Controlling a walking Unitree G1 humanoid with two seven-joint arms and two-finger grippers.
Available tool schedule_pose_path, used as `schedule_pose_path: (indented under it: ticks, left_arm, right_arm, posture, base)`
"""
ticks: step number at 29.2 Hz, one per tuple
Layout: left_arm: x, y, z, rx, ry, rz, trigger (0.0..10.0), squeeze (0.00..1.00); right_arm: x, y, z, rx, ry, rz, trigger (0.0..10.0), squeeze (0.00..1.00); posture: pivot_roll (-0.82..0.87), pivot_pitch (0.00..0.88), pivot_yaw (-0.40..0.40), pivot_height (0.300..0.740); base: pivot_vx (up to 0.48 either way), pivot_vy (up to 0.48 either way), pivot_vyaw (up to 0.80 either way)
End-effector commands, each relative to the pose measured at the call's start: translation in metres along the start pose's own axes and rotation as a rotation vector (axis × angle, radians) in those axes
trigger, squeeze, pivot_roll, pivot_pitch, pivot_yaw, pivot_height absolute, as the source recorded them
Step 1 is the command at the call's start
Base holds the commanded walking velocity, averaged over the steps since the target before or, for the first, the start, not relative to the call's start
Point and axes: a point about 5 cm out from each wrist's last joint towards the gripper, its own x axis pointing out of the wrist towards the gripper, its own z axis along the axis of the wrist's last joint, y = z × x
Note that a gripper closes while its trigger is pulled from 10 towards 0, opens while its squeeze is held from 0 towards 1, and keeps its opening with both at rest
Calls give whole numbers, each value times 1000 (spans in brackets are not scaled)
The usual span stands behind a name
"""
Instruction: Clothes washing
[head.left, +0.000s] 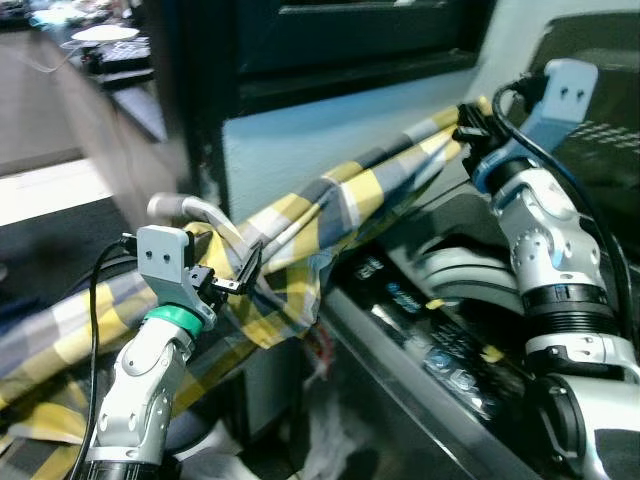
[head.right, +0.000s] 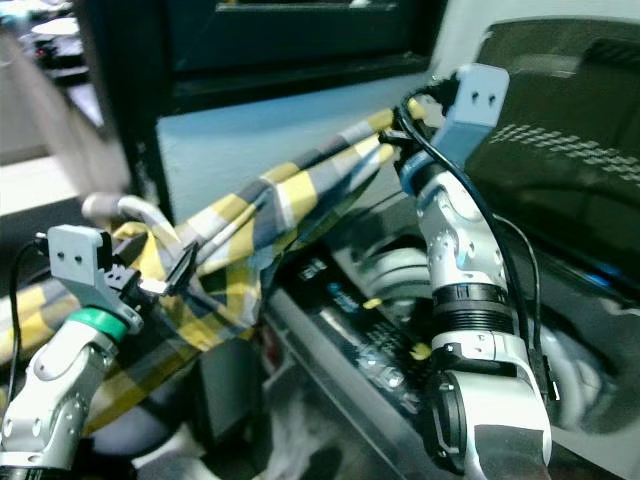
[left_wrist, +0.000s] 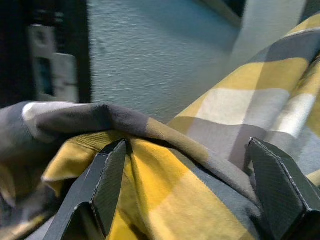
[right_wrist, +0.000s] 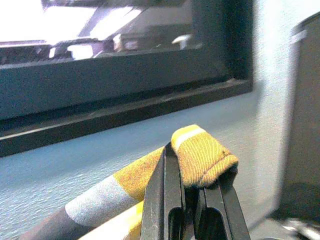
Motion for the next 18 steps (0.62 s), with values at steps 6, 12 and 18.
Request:
schedule_pose_path:
  ticks: [6,12,18]
  left_arm:
    - [-3,4,-6,6,31,20,10000,0]
    - [-3,4,-6,8,32,25,10000,0]
    - [-3,4,-6,8,32,25,10000,0]
  right_arm:
    - [3,-4,13,-14,-61,-29,10000,0]
    - [3,-5,13,-18,-63,-32,10000,0]
    - [3,-5,13,-18,-65,-32,10000,0]
  posture:
    - [-14,9,-21,740]
    - [-14,8,-20,740]
    - [-14,8,-20,740]
  base:
    - [0,0,-800]
    - [0,0,-800]
    - [0,0,-800]
